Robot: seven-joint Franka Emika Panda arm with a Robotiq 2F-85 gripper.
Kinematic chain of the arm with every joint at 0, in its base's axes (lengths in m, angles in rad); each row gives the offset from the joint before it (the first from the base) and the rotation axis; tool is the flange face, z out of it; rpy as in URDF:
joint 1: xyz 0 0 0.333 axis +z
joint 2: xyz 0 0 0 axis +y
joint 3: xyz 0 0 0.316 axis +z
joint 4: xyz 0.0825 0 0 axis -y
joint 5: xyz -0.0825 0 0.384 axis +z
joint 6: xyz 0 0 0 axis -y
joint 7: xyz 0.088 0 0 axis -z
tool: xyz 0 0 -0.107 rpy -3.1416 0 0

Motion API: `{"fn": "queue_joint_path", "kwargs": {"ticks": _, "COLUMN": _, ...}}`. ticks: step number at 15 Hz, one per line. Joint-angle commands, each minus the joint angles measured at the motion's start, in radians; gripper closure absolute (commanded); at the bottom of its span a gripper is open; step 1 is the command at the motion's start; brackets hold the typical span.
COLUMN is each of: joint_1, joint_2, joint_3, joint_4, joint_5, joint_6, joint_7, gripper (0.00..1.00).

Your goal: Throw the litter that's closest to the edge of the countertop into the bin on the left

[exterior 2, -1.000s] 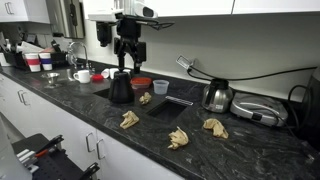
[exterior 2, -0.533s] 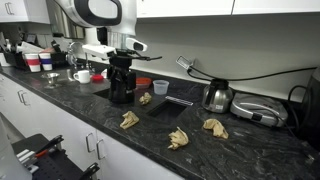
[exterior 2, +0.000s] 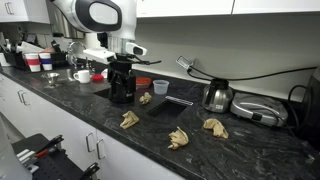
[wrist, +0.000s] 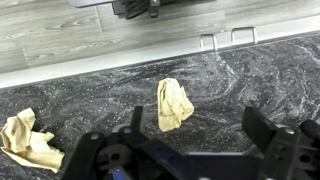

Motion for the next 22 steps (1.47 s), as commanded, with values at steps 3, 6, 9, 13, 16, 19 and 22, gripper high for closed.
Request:
{"fn": "queue_joint_path", "kwargs": {"ticks": 3, "joint_1": -0.028, "joint_2": 0.063, "joint_3": 0.034, "joint_4": -0.06, "joint_5": -0.034, "joint_6": 0.154, "joint_7": 0.053, "gripper": 0.0}}
{"fn": "queue_joint_path", "kwargs": {"ticks": 6, "joint_1": -0.027, "joint_2": 0.122, "joint_3": 0.046, "joint_4": -0.064, "joint_5": -0.057, "joint_6": 0.231, "joint_7": 0.066, "gripper": 0.0}}
{"fn": "queue_joint_path", "kwargs": {"ticks": 9, "joint_1": -0.023, "joint_2": 0.184, "joint_3": 0.06, "joint_4": -0.064, "joint_5": -0.073, "joint_6": 0.287, "joint_7": 0.07, "gripper": 0.0}}
{"fn": "queue_joint_path", "kwargs": {"ticks": 13, "joint_1": -0.03, "joint_2": 0.289, "joint_3": 0.063, "joint_4": -0.032, "joint_5": -0.116, "joint_6": 0.353, "joint_7": 0.078, "gripper": 0.0}}
{"fn": "queue_joint_path", "kwargs": {"ticks": 16, "joint_1": -0.029, "joint_2": 0.354, "joint_3": 0.061, "joint_4": 0.002, "joint_5": -0.135, "joint_6": 0.377, "joint_7": 0.088, "gripper": 0.0}}
{"fn": "queue_joint_path", "kwargs": {"ticks": 19, "joint_1": -0.023, "joint_2": 0.41, "joint_3": 0.057, "joint_4": 0.044, "joint_5": -0.15, "joint_6": 0.386, "joint_7": 0.096, "gripper": 0.0}}
{"fn": "queue_joint_path", "kwargs": {"ticks": 22, "joint_1": -0.014, "joint_2": 0.453, "joint_3": 0.051, "joint_4": 0.082, "joint_5": -0.133, "joint_6": 0.391, "joint_7": 0.079, "gripper": 0.26}}
